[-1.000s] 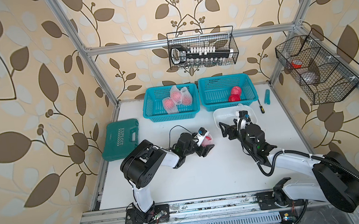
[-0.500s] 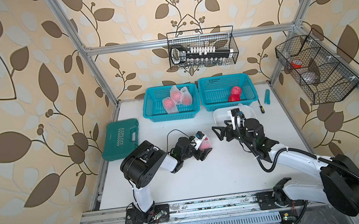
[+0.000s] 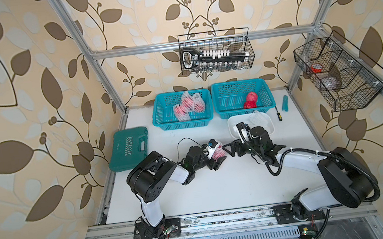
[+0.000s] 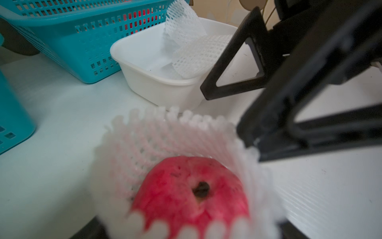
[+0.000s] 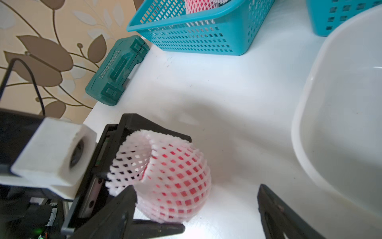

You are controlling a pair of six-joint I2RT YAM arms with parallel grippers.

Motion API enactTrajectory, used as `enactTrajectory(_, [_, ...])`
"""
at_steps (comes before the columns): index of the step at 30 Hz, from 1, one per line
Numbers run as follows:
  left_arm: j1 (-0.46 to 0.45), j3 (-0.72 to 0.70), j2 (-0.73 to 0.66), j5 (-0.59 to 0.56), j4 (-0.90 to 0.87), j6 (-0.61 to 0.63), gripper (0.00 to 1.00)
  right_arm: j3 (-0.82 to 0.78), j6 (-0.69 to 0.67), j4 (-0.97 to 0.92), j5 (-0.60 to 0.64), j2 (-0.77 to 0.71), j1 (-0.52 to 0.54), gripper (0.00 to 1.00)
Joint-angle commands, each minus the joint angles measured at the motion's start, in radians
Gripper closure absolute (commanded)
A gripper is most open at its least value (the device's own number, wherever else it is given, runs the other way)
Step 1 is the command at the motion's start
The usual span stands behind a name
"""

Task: Remove foam nets from apples
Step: Remove the foam net from the apple.

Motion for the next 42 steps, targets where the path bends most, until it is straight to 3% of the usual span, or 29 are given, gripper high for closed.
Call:
enactTrajectory(1, [-0.007,0.002,-0.034,0.010,0.030,-0.005,0.14,0.025,-0.020,0.056,0.028,0.027,0.046,0.08])
enactTrajectory(10, [-0.009,0.009,-0.032,0.012,0.013,-0.001,0.14,0.050,-0.013,0.100,0.080,0.095,0.081,0.08])
enactTrajectory(16, [-0.008,0.013,-0.032,0.010,0.002,0.001,0.14,0.002,-0.034,0.125,0.101,0.028,0.097,0.10])
enactTrajectory(19, [-0.007,0.021,-0.029,0.014,-0.012,0.002,0.14,-0.058,-0.030,0.171,0.138,-0.040,0.097,0.07])
enactTrajectory(23, [-0.007,0.022,-0.029,0.017,-0.018,0.003,0.14,-0.095,-0.073,0.198,0.094,-0.084,0.098,0.05])
enactTrajectory(42, [-0.009,0.030,-0.044,0.025,-0.040,0.006,0.13,0.026,-0.107,0.194,0.127,0.106,0.153,0.12])
